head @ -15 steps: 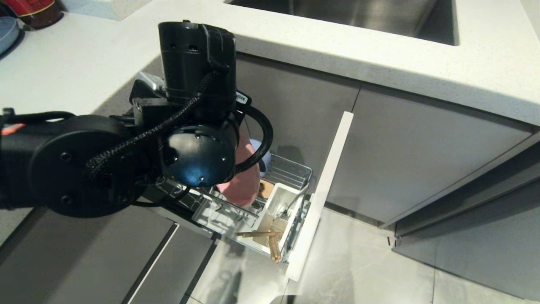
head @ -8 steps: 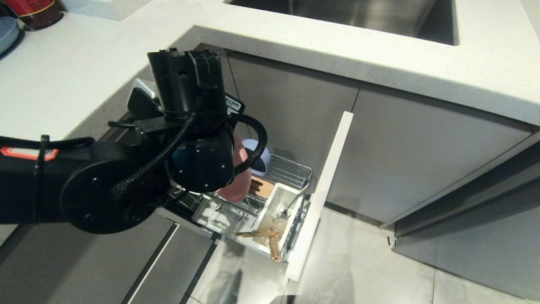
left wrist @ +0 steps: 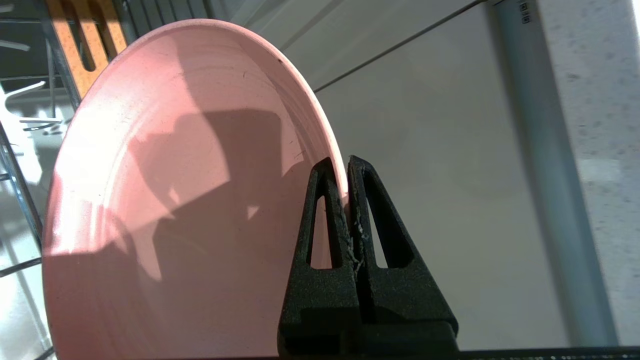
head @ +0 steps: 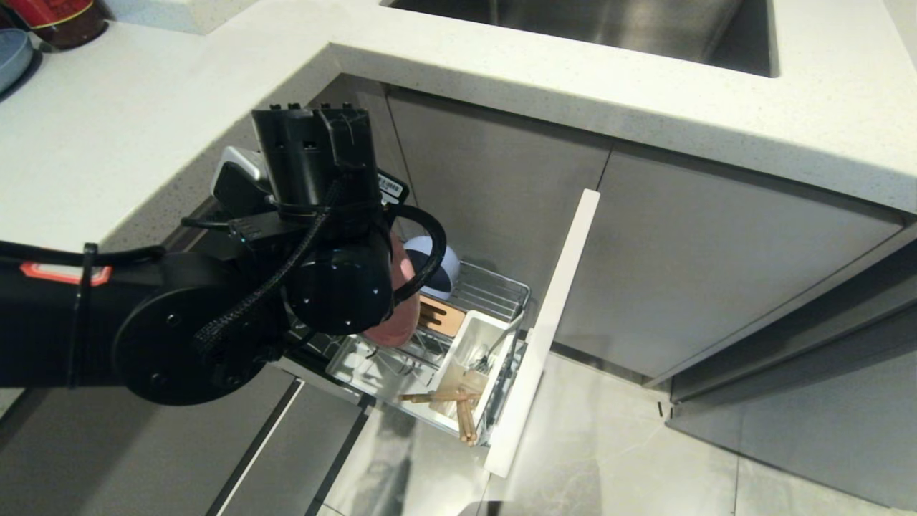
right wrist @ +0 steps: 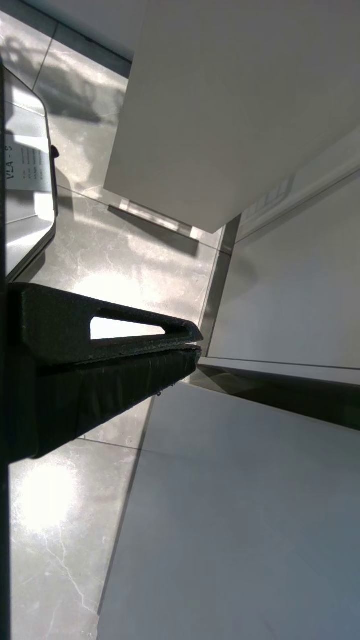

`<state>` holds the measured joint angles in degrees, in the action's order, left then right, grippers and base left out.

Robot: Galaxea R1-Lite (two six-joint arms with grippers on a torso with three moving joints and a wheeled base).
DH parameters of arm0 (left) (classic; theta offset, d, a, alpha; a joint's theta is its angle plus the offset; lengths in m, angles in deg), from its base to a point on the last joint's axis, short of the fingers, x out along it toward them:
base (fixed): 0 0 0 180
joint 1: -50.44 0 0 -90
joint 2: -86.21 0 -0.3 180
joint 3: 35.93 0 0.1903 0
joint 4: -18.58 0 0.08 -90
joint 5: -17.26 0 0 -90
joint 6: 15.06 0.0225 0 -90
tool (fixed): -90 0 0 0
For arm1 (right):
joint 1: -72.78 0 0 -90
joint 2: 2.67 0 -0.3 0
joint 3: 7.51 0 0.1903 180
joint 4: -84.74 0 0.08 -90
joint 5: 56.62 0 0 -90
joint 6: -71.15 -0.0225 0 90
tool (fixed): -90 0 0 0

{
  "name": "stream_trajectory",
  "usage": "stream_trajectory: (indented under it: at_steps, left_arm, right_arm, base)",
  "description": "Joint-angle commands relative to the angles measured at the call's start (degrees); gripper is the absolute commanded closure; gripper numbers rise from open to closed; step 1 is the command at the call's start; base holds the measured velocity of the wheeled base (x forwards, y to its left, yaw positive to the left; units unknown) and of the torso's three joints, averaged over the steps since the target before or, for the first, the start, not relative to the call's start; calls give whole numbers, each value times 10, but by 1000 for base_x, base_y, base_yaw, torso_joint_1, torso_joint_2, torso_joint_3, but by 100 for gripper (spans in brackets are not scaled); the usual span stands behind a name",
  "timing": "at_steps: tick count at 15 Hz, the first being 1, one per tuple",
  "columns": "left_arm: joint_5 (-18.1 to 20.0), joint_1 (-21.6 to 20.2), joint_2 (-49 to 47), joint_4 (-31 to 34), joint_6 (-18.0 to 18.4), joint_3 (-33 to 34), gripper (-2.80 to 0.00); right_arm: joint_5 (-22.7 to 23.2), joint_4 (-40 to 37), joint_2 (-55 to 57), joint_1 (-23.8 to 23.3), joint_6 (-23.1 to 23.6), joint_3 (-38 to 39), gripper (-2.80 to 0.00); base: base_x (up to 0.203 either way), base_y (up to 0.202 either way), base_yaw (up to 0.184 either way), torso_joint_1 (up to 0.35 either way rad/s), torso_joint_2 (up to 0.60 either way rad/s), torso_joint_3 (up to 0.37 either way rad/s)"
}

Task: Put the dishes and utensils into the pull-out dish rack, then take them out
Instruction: Pick up the plate and place it in the cupboard

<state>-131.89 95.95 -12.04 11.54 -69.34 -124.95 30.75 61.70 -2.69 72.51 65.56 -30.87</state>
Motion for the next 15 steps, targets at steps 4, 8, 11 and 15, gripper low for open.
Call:
stream_trajectory:
  at_steps: [4,8,11,15]
  left_arm:
    - [-3,-1,-18,-20,-7,22,0]
    - [10,-2,-26,-39,-5,28,0]
    - [33,-2,-29,-57,-4,27,0]
    - [42,-8,-29,-76,-2,28,0]
  right_arm:
    - [0,0,-2,0,0,0,0]
    - [0,0,-2,0,0,0,0]
    - [0,0,-2,0,0,0,0]
    - [0,0,-2,0,0,0,0]
  base:
    - [0,0,0,0,0,0]
    - [0,0,0,0,0,0]
    - [0,0,0,0,0,0]
    - [0,0,0,0,0,0]
